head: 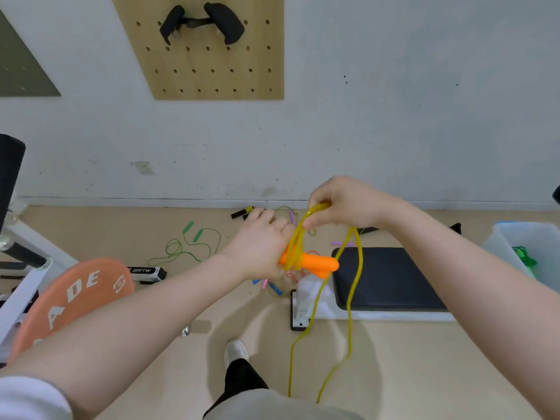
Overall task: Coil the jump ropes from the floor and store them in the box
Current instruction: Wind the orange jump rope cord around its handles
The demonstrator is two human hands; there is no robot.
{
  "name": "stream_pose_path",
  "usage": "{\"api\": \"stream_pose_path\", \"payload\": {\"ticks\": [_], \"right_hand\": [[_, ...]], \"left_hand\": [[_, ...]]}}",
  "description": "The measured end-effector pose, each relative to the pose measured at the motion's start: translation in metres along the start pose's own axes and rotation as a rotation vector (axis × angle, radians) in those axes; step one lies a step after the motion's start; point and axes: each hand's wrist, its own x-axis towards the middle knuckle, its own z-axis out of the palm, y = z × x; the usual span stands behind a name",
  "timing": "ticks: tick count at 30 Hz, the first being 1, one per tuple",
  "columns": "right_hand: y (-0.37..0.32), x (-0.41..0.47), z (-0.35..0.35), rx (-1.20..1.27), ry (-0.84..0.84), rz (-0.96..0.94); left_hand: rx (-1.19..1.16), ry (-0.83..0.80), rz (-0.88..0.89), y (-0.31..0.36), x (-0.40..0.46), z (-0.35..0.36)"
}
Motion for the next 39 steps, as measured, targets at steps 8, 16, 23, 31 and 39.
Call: {"api": "stream_pose_path", "payload": {"ticks": [8, 16, 23, 31, 39], "right_hand": [[0.034, -0.010, 0.038, 0.669, 0.076, 0.147], [0.005, 0.014, 0.081, 0.025, 0.033, 0.201], [-0.012, 0.007, 0.067, -0.303, -0.174, 0.155], [-0.021, -0.007, 0.006, -0.017, -0.016, -0.019], [0.011, -0.005, 0.007, 0.716, 0.058, -0.002]], "left_hand": [[-0.772, 0.148, -0.173, 0.002, 0.011, -0.051], [-0.545, 0.035, -0.584, -0.025, 0.036, -0.022], [-0.155, -0.150, -0.508, -0.015, 0.025, 0.012], [-0.054, -0.151, -0.133, -0.003, 0.025, 0.003], [-0.868, 0.006, -0.056, -0.002, 0.006, -0.045]]}}
